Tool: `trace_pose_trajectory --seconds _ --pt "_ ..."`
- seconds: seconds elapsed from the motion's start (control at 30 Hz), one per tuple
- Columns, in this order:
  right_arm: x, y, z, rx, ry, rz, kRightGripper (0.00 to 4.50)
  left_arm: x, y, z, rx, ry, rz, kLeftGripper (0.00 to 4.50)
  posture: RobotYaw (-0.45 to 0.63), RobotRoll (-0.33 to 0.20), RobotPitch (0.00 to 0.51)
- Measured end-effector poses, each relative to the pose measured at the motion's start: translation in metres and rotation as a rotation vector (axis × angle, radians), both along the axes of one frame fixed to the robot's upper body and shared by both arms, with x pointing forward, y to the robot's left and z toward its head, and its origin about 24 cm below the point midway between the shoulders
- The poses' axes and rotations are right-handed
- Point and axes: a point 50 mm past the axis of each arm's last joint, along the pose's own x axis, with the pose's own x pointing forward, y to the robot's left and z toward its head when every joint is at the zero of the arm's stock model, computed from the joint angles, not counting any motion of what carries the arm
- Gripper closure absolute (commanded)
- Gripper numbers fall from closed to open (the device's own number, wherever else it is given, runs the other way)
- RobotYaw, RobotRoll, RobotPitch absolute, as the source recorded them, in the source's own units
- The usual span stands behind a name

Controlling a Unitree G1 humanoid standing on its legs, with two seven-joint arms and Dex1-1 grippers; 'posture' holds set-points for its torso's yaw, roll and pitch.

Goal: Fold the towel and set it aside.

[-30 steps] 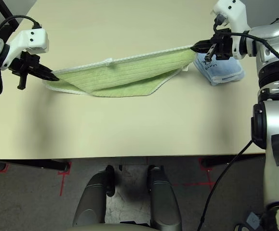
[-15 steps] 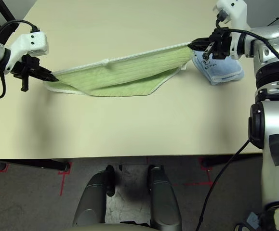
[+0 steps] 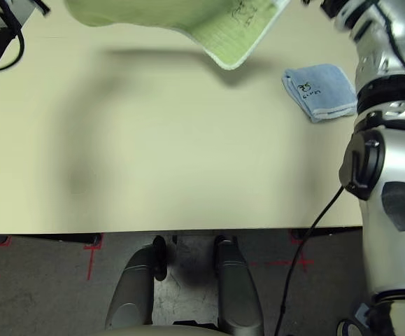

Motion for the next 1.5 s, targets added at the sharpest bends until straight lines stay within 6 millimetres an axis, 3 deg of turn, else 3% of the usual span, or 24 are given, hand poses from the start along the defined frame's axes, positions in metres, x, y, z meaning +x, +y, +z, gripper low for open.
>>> trace_pose_trajectory --seconds 0.07,0.13,0.3,0.47,0.63,0.77,1.17,1.5 --pt "-0.003 0.0 -0.017 -0.091 0.076 0.08 4.5 -0.005 0.01 -0.031 0.036 0.217 -0.04 4.44 -0.01 0.0 0.256" --pt "-0.007 0.0 -0.035 -0.18 0.171 0.171 4.5 -0.014 0.023 -0.046 0.064 0.369 -0.058 4.44 -0.01 0.0 0.255" --pt "-0.022 -0.003 -0.067 -0.394 0.395 0.373 4.5 -0.034 0.037 -0.042 0.146 0.581 -0.109 4.44 -0.01 0.0 0.254" --pt "-0.039 -0.012 -0.078 -0.557 0.603 0.491 4.5 -0.039 0.031 -0.043 0.187 0.669 -0.171 4.44 -0.01 0.0 0.254" --pt "-0.049 -0.014 -0.093 -0.656 0.752 0.551 4.5 -0.043 0.027 -0.057 0.218 0.744 -0.22 4.44 -0.01 0.0 0.253" --pt "-0.053 -0.015 -0.096 -0.682 0.785 0.548 4.5 -0.047 0.024 -0.068 0.25 0.795 -0.246 4.44 -0.01 0.0 0.252" --pt "-0.049 -0.02 -0.094 -0.777 0.766 0.5 4.5 -0.083 0.012 -0.066 0.167 0.972 -0.326 4.44 0.0 0.0 0.242" --pt "-0.051 -0.022 -0.089 -0.828 0.795 0.515 4.5 -0.083 0.01 -0.076 0.151 1.03 -0.34 4.44 -0.01 0.0 0.235"
